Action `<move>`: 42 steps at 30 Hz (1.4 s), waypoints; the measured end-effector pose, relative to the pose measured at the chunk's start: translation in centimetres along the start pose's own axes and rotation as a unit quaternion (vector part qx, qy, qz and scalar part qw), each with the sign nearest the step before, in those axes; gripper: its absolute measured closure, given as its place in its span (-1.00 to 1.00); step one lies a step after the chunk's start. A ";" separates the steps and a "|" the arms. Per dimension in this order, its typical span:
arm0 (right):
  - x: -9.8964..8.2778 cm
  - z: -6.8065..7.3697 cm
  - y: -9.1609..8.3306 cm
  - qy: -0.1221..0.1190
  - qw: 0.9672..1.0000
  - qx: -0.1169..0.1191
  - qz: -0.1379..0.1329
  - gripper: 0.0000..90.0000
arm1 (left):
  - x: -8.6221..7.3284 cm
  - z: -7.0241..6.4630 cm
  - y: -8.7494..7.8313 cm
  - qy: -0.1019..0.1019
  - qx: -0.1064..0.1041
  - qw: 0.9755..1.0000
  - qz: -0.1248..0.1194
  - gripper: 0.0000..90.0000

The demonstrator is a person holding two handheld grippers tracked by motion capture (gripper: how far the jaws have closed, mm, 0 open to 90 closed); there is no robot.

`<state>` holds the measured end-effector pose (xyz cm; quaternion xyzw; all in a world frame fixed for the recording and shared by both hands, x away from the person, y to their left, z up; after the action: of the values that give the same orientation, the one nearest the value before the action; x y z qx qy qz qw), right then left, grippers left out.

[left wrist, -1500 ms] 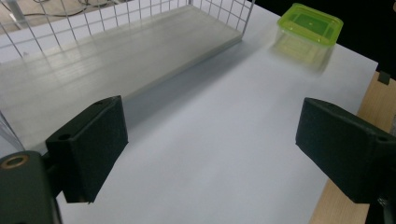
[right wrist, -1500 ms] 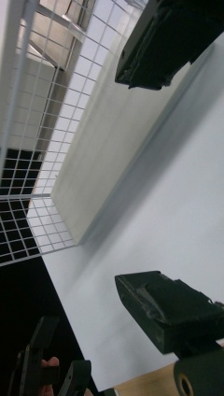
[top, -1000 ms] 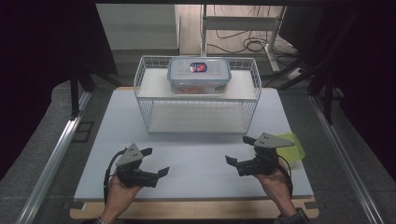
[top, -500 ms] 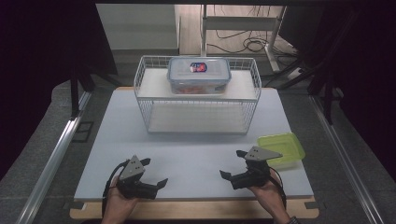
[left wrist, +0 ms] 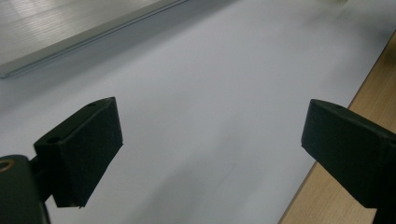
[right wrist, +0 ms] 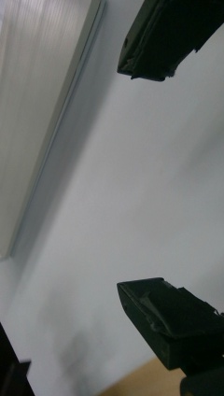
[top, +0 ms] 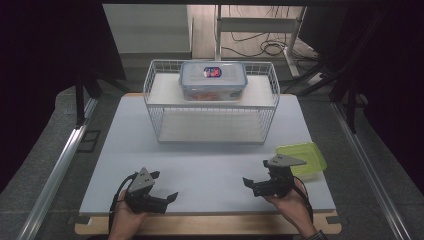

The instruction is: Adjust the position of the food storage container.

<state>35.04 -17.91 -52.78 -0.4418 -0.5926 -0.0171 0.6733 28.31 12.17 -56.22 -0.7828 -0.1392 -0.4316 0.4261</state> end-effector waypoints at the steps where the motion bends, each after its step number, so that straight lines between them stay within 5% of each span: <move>1: 0.0 0.0 0.0 0.000 1.000 0.000 0.000 -1.00 | 0.0 0.1 0.0 -0.001 0.000 1.000 0.001 -0.88; 7: -0.8 -3.6 -1.7 0.020 0.998 -0.051 0.014 -0.74 | -0.1 0.4 0.1 -0.007 0.000 1.000 0.002 -0.88; 11: -2.2 -6.8 -3.3 0.035 0.995 -0.085 0.033 -0.27 | -0.3 0.3 0.3 -0.006 -0.001 1.000 0.006 -0.88; 19: -3.4 -10.1 -5.5 0.041 0.991 -0.122 0.044 0.35 | -0.3 0.4 0.4 -0.008 -0.005 1.000 0.007 -0.88; 24: -4.8 -13.1 -7.3 0.063 0.984 -0.154 0.062 0.89 | -0.3 0.4 0.5 -0.009 -0.007 1.000 0.009 -0.88; 31: -6.0 -15.6 -8.8 0.080 0.977 -0.186 0.067 0.97 | -0.4 0.4 0.6 -0.012 -0.007 1.000 0.011 -0.88; 38: -7.7 -18.7 -10.0 0.097 0.967 -0.225 0.075 0.97 | -0.4 0.5 0.7 -0.015 -0.009 1.000 0.011 -0.88; 42: -8.4 -19.4 -10.1 0.097 0.964 -0.234 0.085 0.97 | -0.4 0.5 0.7 -0.015 -0.009 1.000 0.012 -0.88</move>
<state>42.18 -40.17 -52.06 -0.6319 -0.4645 -0.1408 0.6042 28.77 12.16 -57.07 -0.7945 -0.1325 -0.4159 0.4222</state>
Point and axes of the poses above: each handheld gripper's, and its own axes: y roughly forward along the jaws, x roughly out of its top, z roughly to its left, the point moved 9 cm from there along y, roughly forward along the jaws, and after that the axes turned 13 degrees about -y, right-handed, at the moved point
